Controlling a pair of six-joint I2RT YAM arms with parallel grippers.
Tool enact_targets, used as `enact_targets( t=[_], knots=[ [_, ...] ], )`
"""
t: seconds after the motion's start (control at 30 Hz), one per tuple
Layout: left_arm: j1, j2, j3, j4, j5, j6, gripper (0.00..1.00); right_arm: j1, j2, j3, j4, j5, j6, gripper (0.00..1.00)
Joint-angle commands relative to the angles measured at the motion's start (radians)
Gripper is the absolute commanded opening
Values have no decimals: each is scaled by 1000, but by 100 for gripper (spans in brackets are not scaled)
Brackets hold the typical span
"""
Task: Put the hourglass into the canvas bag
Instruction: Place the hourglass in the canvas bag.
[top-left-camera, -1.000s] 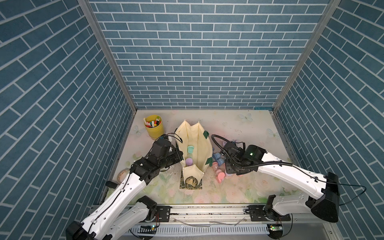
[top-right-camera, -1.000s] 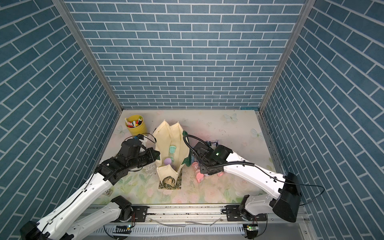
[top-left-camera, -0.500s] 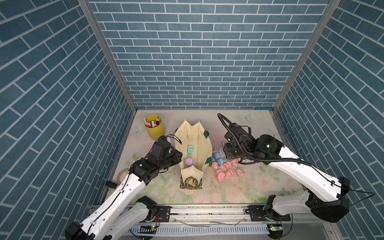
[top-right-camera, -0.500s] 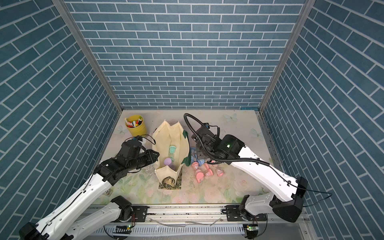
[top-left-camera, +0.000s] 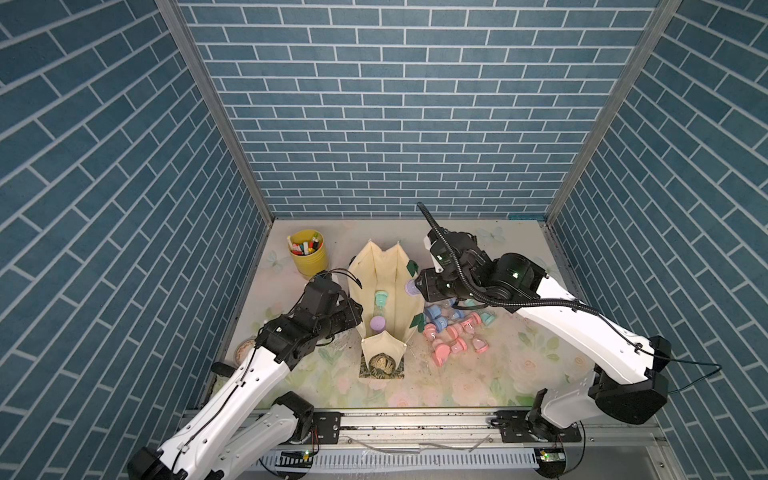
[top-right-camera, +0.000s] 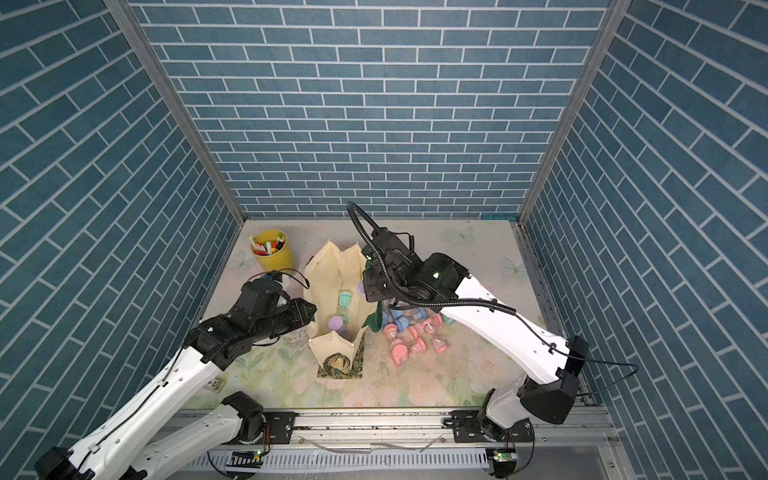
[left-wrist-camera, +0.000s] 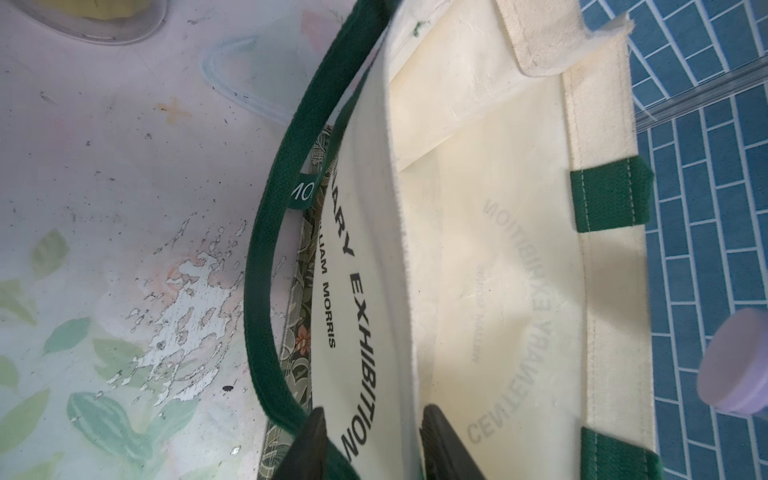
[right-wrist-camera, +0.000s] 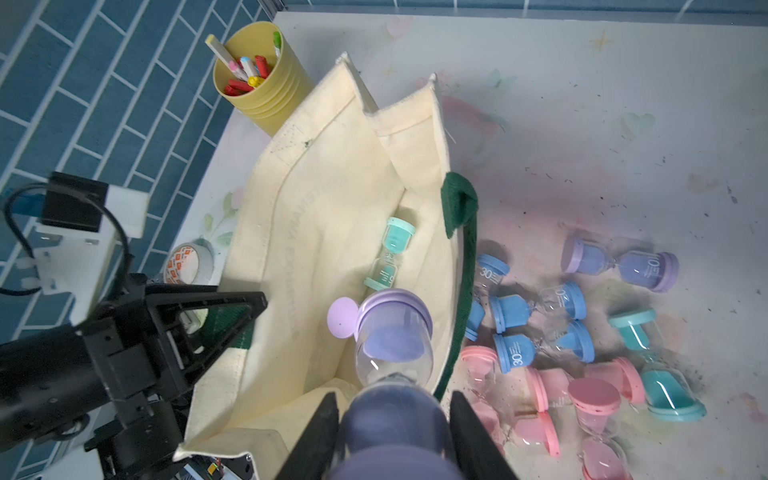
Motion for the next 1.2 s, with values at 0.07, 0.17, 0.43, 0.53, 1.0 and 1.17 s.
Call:
enact_targets(
  t=[0.07, 0.17, 0.43, 0.53, 1.0, 1.17],
  knots=[
    [-2, -21, 33, -25, -25, 6, 40, 7, 67, 69, 26, -40, -23, 0],
    [-2, -22, 36, -20, -23, 6, 35, 8, 115, 96, 23, -53, -15, 0],
    [-2, -15, 29, 16, 1, 11, 20, 8, 251, 158, 10, -74, -3, 0],
    [-2, -12, 27, 22, 4, 11, 14, 7, 304, 190, -1, -81, 1, 0],
    [-2, -8, 18, 35, 17, 14, 1, -42, 455, 220, -4, -158, 64, 0],
    [-2, -8, 12, 40, 13, 17, 0, -63, 513, 251, -21, -188, 85, 0]
  ],
)
